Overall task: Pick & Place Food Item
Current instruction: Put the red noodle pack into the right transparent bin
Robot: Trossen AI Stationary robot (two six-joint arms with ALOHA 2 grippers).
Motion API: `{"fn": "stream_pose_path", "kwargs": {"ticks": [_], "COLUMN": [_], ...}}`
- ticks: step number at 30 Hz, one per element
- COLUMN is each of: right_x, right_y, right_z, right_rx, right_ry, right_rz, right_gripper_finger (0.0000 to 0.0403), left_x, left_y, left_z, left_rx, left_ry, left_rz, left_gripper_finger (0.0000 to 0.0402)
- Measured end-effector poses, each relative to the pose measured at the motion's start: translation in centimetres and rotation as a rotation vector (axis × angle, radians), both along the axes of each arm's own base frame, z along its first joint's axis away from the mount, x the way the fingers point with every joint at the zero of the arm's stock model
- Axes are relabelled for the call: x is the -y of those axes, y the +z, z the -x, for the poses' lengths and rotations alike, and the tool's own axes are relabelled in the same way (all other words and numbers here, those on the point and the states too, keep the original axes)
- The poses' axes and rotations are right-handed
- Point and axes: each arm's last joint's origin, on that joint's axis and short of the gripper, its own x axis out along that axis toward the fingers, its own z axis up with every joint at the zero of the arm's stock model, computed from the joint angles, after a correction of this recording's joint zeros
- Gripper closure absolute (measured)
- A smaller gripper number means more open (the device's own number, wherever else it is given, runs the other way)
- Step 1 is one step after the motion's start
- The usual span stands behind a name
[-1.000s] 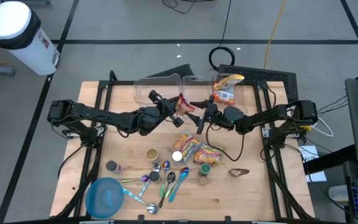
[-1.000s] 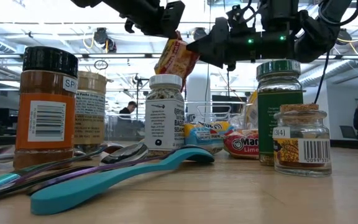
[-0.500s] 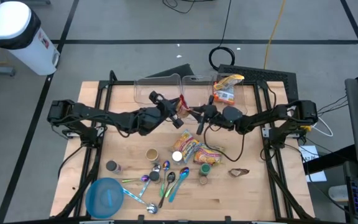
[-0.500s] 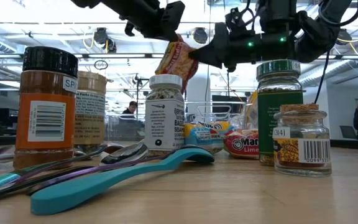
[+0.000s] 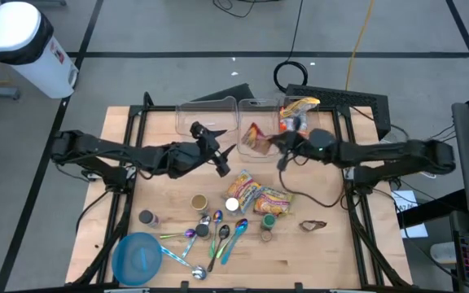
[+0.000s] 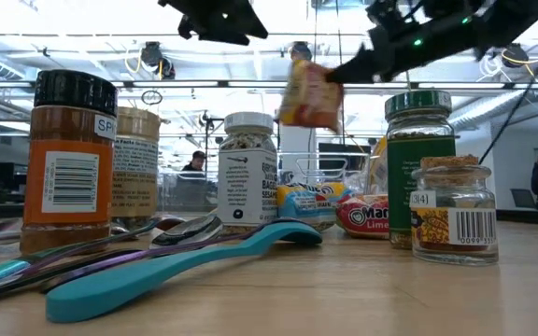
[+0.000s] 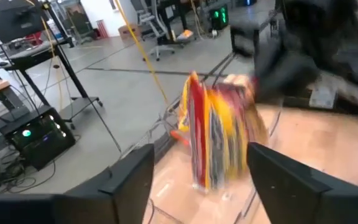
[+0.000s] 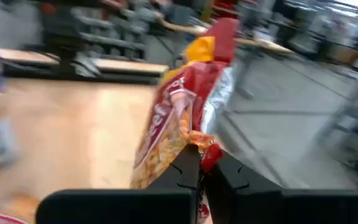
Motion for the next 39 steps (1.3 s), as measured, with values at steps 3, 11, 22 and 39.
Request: {"fn": "stream_pose_path", "kwargs": {"ticks": [3,11,22,39], "right_x": [0.2,1.2,5.3,8.6], "right_y": [1.0,0.4,-3.2,-6.4], "right_z": [2.3,5.7,5.9,6.1], "right_rx": [-0.020,-0.126,-0.292,-0.424], "right_ry": [-0.164,-0.646,-0.866,-0.994], "right_rz": [0.004,-0.019,-0.143,-0.248], "right_gripper_finger": [0.0401,0.0402,0.0403,0.0403], "left_x": [0.1,-0.4,-0.7,-0.8], "left_y": [0.0,-0.1,-0.4,-0.5], "left_z": [0.0,0.0,0.0,0.0], "left_rx": [0.000,0.000,-0.002,-0.010], "left_ry": [-0.002,0.014,0.029,0.031], "left_rz": [0.002,0.010,0.042,0.046], "left_gripper_finger": [0.0108,0.0092,0.0092,0.0092]}}
